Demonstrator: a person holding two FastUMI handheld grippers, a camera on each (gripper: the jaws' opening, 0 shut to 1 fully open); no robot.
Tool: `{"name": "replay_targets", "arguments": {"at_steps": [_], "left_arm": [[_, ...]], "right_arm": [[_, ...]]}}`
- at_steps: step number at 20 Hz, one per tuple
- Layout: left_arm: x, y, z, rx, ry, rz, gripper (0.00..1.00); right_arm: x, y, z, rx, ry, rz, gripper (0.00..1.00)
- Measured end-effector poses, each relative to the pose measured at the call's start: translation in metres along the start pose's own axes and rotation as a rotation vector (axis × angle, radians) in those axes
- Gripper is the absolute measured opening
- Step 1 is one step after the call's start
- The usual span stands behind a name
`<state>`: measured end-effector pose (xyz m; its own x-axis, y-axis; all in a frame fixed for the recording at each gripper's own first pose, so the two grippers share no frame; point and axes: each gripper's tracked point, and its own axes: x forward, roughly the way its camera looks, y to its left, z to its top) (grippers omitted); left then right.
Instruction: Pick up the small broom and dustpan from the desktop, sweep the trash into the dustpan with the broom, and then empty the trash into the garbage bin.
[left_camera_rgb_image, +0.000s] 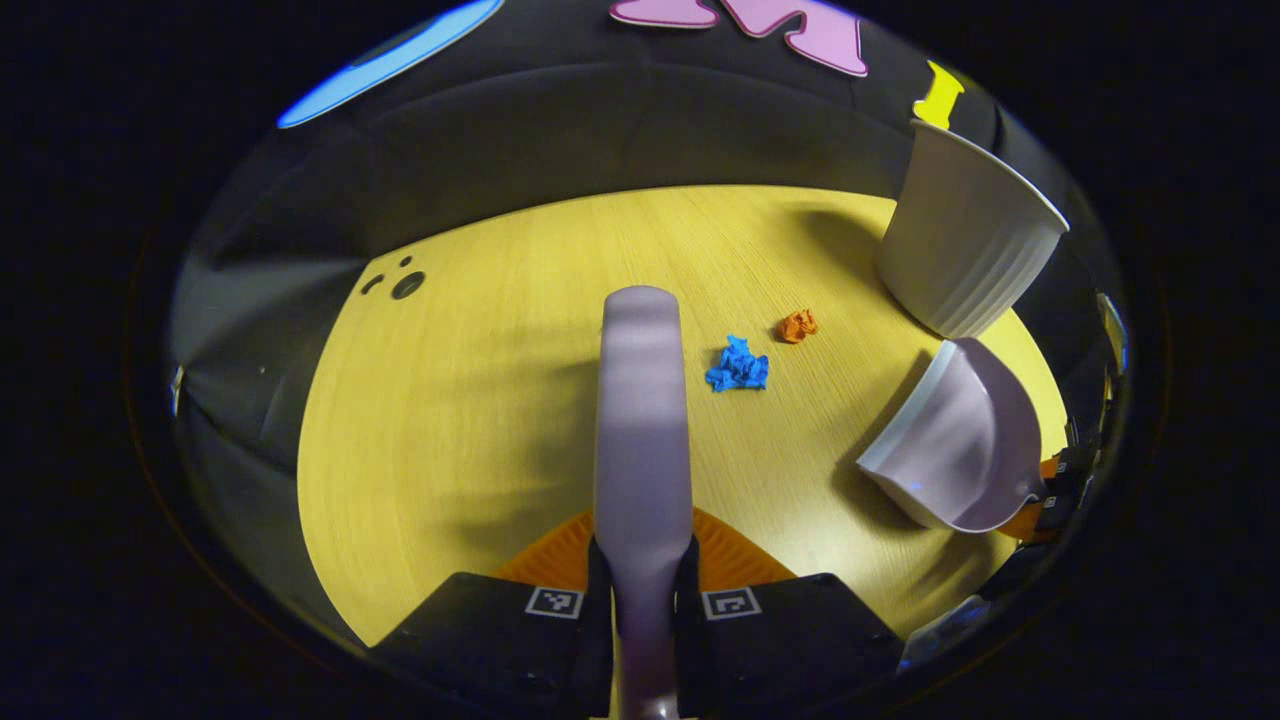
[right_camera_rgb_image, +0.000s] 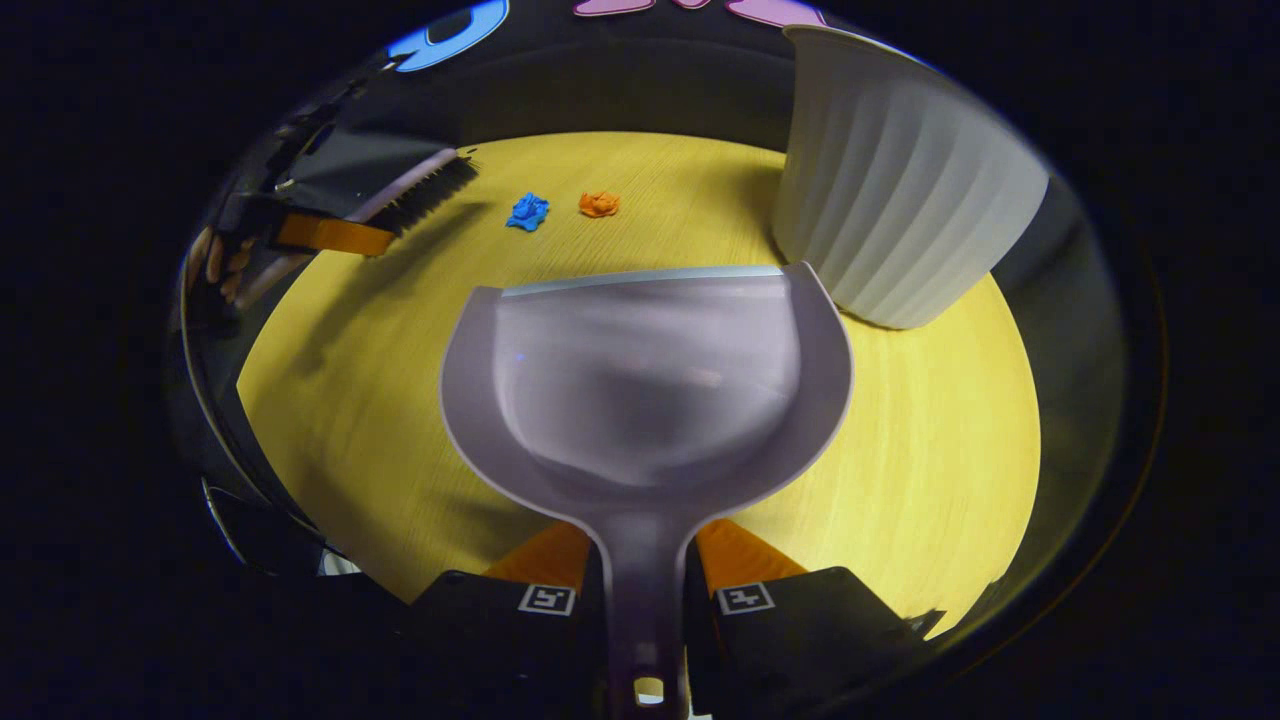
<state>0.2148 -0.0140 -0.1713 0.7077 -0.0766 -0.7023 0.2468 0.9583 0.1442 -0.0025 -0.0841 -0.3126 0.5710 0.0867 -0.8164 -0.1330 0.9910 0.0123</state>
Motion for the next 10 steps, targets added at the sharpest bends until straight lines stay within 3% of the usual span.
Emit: {"name": "replay_targets", "arguments": {"at_steps": [1, 2, 7, 8, 10], "left_arm": [[0.010, -0.001, 0.008, 0.034, 0.008, -0.012, 0.29], [0.019, 0.002, 0.016, 0.080, 0.017, -0.007, 0.29], [0.053, 0.013, 0.052, 0.317, 0.070, 0.004, 0.27], [0.060, 0.011, 0.059, 0.376, 0.072, -0.007, 0.29], [0.072, -0.002, 0.069, 0.453, 0.084, -0.041, 0.29]], "right_arm": [[-0.001, -0.001, 0.001, -0.015, 0.001, 0.012, 0.41], [-0.003, -0.002, -0.001, -0.038, 0.009, 0.029, 0.36], [-0.002, -0.003, -0.010, -0.126, 0.058, 0.081, 0.36], [-0.001, -0.004, -0.012, -0.133, 0.067, 0.089, 0.41], [0.001, -0.004, -0.014, -0.150, 0.079, 0.101, 0.40]]}}
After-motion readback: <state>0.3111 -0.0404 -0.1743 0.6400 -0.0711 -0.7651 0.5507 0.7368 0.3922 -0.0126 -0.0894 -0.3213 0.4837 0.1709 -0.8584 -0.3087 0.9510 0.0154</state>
